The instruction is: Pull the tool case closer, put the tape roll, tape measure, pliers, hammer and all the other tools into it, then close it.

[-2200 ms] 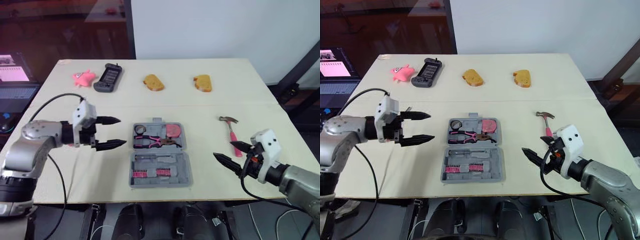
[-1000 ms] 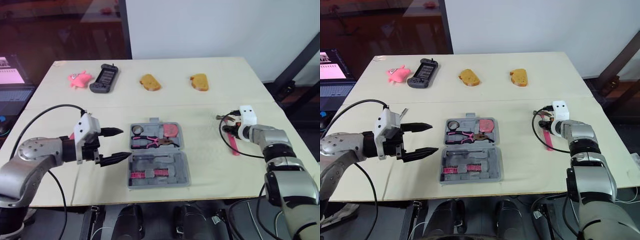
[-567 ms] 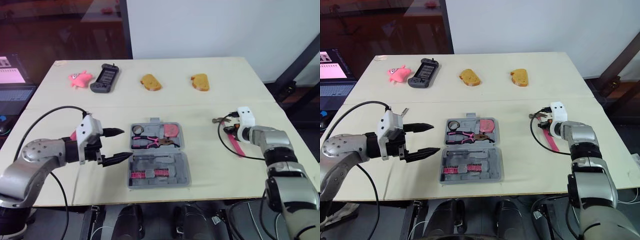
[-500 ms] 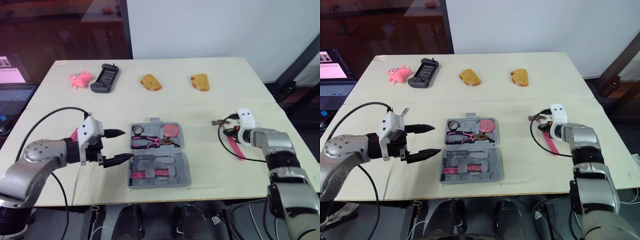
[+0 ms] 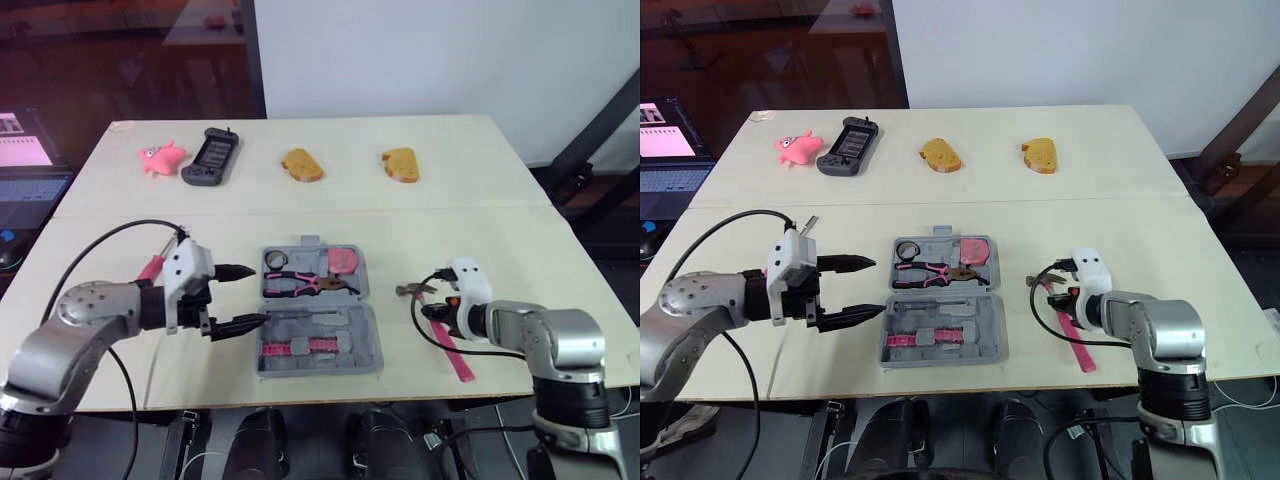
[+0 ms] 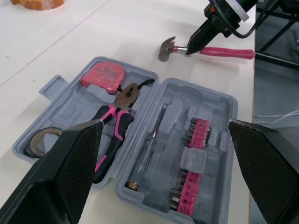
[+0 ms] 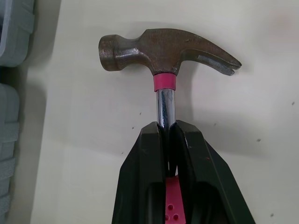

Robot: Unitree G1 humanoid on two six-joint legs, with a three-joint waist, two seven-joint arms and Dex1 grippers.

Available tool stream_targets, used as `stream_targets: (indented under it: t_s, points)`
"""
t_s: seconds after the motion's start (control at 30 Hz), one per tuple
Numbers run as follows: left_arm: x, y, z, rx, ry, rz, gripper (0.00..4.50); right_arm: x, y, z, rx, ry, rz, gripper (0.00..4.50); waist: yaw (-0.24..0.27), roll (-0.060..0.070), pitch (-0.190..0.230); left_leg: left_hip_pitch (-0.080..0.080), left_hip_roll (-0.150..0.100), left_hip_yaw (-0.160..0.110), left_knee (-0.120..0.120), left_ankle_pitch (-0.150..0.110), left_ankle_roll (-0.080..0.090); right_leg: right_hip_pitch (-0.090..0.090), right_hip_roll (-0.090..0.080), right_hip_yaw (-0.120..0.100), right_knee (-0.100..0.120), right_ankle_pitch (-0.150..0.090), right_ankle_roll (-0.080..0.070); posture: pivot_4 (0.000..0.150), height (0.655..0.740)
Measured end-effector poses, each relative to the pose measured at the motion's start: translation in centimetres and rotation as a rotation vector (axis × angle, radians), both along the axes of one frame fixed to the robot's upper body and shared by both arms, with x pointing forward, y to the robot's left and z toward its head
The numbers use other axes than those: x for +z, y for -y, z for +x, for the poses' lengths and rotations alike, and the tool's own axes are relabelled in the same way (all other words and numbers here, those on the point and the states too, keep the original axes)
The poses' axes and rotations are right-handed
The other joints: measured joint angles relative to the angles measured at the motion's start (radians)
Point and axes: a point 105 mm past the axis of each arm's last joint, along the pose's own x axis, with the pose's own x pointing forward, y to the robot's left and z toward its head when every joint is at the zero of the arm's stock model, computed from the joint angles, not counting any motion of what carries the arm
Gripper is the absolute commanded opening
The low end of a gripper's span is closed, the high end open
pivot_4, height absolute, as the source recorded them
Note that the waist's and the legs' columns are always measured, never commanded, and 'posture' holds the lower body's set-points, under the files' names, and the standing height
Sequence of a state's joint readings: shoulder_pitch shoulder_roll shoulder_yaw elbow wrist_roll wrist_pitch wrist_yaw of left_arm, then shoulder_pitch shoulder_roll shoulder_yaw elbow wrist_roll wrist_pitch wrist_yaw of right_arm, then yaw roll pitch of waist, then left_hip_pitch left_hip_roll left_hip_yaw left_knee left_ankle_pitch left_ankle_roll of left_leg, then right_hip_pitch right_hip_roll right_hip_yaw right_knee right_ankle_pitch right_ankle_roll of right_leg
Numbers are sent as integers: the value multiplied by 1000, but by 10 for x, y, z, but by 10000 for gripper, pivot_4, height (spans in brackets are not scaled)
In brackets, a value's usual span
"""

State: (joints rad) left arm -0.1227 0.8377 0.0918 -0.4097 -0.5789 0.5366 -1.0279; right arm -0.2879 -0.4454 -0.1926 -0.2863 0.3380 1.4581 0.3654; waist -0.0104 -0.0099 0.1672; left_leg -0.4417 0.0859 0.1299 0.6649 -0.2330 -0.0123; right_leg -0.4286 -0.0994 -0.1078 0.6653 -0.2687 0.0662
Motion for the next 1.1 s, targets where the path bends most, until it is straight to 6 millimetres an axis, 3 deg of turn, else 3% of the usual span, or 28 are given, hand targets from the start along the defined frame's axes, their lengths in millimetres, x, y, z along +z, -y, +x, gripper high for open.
stream_targets:
  t_s: [0.07, 0.17, 0.37, 0.4, 0.57, 0.67, 0.83, 1.0, 1.1]
  points:
    - [1, 0, 1, -2, 3, 0, 45000, -2, -1, -1, -8, -3, -5, 201, 0, 0, 0, 0, 0, 0, 0, 0, 0, 0, 0, 0, 0, 0, 0, 1500, 7188]
    - [1, -1, 2, -1, 2, -1, 45000, -4, -5, -3, -16, -17, 5, 12418, -1, 0, 0, 0, 0, 0, 0, 0, 0, 0, 0, 0, 0, 0, 0, 1500, 7188]
    - [0, -1, 2, 3, -1, -2, 45000, 9, -7, -8, 96, -32, 0, 43126, 0, 1, 0, 0, 0, 0, 0, 0, 1, 0, -1, 0, 0, 0, 0, 1500, 7188]
    - [0, -1, 2, 3, -1, -1, 45000, 17, -2, -6, 125, -19, -29, 44557, 0, 1, 0, 0, 0, 0, 0, 0, 1, 0, -1, 0, 0, 0, 0, 1500, 7188]
    - [0, -2, 2, 7, 3, -1, 45000, 64, 5, 10, 374, 146, -198, 44557, -4, 1, 1, 0, 0, 0, -1, -1, 1, -1, 0, 0, -1, 0, 0, 1500, 7188]
    - [0, -2, 2, 13, 9, -2, 45000, 74, -1, 9, 734, 243, -426, 44557, -3, 1, 1, -1, 0, 1, -1, -1, 1, -2, 0, 1, -1, -1, 0, 1500, 7188]
    - [-5, -7, 0, 36, -3, -2, 45000, 72, -17, 17, 1394, 415, -861, 44557, -8, 1, 2, 0, 0, 2, 0, 0, 0, -2, 0, 1, -1, -1, 1, 1500, 7188]
    - [-4, -15, -2, 82, 6, 1, 45000, 57, -11, 33, 1782, 416, -1114, 44557, -7, 1, 2, 0, 0, 3, 0, 3, -6, -2, 0, 2, -1, -1, 1, 1500, 7188]
    - [-5, -16, -6, 98, 12, 5, 45000, 39, -14, 35, 1970, 419, -1174, 44557, -6, 1, 2, 0, 0, 3, 1, 4, -7, -2, 0, 1, -1, -1, 1, 1500, 7188]
